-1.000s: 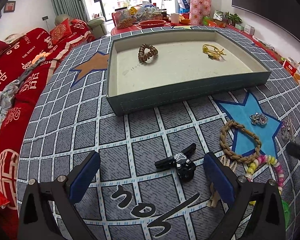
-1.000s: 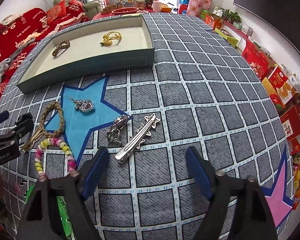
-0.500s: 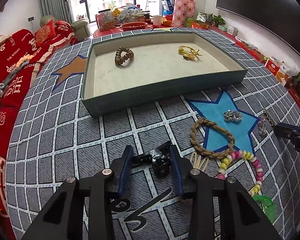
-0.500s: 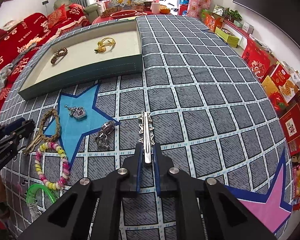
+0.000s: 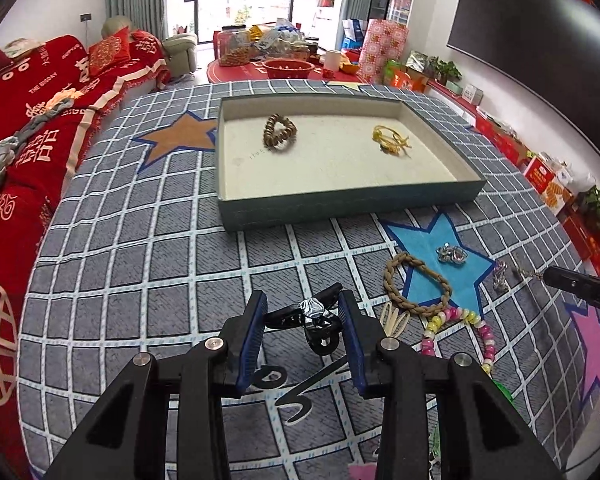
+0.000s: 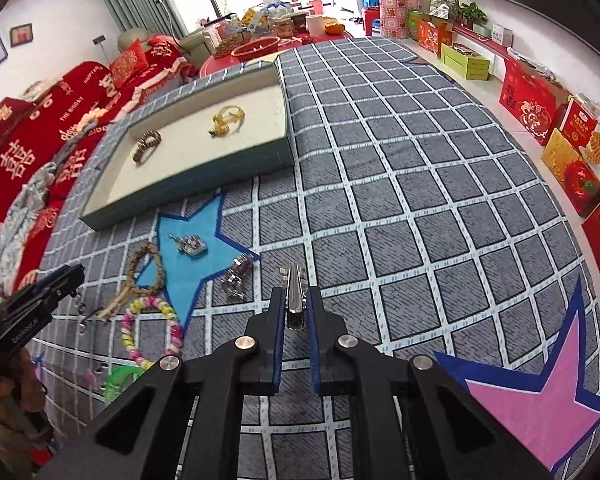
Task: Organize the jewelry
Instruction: 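Carry both clips into the tray and open both tools to release them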
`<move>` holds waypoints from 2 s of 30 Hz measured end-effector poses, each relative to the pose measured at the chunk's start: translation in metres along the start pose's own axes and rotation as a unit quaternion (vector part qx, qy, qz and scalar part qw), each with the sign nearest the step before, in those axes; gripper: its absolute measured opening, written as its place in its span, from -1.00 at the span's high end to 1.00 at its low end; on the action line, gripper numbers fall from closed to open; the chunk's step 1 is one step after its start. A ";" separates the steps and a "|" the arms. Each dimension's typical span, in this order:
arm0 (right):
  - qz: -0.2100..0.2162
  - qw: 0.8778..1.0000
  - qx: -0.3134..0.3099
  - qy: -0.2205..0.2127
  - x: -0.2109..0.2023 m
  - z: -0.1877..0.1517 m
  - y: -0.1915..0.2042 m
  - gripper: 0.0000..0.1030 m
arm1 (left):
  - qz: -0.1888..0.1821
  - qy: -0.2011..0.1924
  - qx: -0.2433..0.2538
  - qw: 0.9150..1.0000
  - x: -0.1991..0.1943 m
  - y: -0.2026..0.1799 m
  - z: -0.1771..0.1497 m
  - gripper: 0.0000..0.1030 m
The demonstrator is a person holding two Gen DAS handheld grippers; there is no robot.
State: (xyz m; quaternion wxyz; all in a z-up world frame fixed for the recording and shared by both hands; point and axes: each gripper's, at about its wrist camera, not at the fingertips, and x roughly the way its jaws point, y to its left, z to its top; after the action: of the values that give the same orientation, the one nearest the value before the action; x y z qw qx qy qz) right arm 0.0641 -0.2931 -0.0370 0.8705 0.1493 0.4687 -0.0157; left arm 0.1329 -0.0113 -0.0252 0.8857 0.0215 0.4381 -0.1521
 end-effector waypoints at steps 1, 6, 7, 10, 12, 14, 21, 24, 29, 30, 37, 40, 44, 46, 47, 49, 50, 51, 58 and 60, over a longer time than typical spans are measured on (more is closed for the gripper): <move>0.007 1.000 0.002 -0.003 -0.003 0.002 0.001 0.78 | 0.000 -0.002 -0.006 1.000 -0.003 0.002 0.001 0.03; 0.032 0.999 -0.001 -0.019 -0.018 0.020 0.009 0.78 | 0.002 -0.022 -0.014 1.000 -0.018 0.005 0.011 0.03; 0.036 0.999 -0.002 -0.023 -0.020 0.024 0.011 0.78 | 0.002 -0.026 -0.014 1.000 -0.020 0.005 0.012 0.03; 0.046 0.998 -0.007 -0.035 -0.026 0.038 0.018 0.78 | 0.000 -0.042 -0.016 0.999 -0.031 0.004 0.024 0.03; 0.053 0.998 -0.010 -0.042 -0.029 0.047 0.022 0.78 | -0.002 -0.051 -0.016 0.999 -0.036 0.004 0.033 0.03; 0.058 0.997 -0.011 -0.047 -0.030 0.057 0.025 0.78 | -0.003 -0.058 -0.016 0.998 -0.038 0.003 0.041 0.03; 0.084 0.995 -0.010 -0.054 -0.019 0.100 0.037 0.78 | 0.006 -0.070 -0.017 0.997 -0.031 0.003 0.077 0.03; 0.102 0.994 -0.001 -0.047 -0.006 0.122 0.040 0.78 | 0.009 -0.072 -0.029 0.997 -0.022 0.005 0.093 0.03; 0.124 0.992 0.016 -0.026 0.027 0.154 0.044 0.78 | 0.020 -0.067 -0.039 0.997 0.006 0.007 0.118 0.03; 0.121 0.992 0.011 -0.023 0.035 0.161 0.047 0.78 | 0.025 -0.066 -0.038 0.997 0.012 0.007 0.122 0.03; 0.117 0.993 -0.002 -0.016 0.075 0.192 0.058 0.78 | 0.049 -0.040 -0.046 0.997 0.065 0.009 0.143 0.03; 0.102 0.994 -0.005 -0.033 0.089 0.204 0.062 0.78 | 0.059 -0.036 -0.047 0.997 0.082 0.006 0.150 0.03; 0.083 0.995 -0.015 -0.053 0.105 0.214 0.065 0.78 | 0.076 -0.035 -0.027 0.996 0.101 -0.003 0.154 0.03; 0.076 0.995 -0.022 -0.058 0.114 0.215 0.067 0.78 | 0.082 -0.032 -0.018 0.996 0.108 -0.008 0.154 0.03; 0.075 0.995 -0.025 -0.058 0.119 0.215 0.067 0.78 | 0.085 -0.030 -0.015 0.996 0.111 -0.010 0.154 0.03; 0.074 0.995 -0.028 -0.055 0.124 0.213 0.066 0.78 | 0.091 -0.023 -0.011 0.996 0.118 -0.011 0.152 0.03; 0.073 0.996 -0.029 -0.053 0.126 0.212 0.065 0.78 | 0.091 -0.018 -0.011 0.996 0.122 -0.011 0.151 0.03; 0.070 0.996 -0.030 -0.050 0.128 0.210 0.064 0.78 | 0.092 -0.013 -0.011 0.996 0.124 -0.011 0.150 0.03; 0.067 0.997 -0.040 -0.028 0.130 0.188 0.060 0.78 | 0.103 0.009 -0.001 0.995 0.133 -0.018 0.141 0.00; 0.067 0.997 -0.038 -0.017 0.132 0.181 0.057 0.77 | 0.109 0.009 0.002 0.994 0.132 -0.019 0.138 -0.17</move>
State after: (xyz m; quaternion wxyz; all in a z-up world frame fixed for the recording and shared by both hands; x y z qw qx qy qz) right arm 0.2949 -0.2731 -0.0381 0.8826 0.1471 0.4427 0.0582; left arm 0.3091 -0.0864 -0.0418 0.8932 0.0719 0.4404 -0.0549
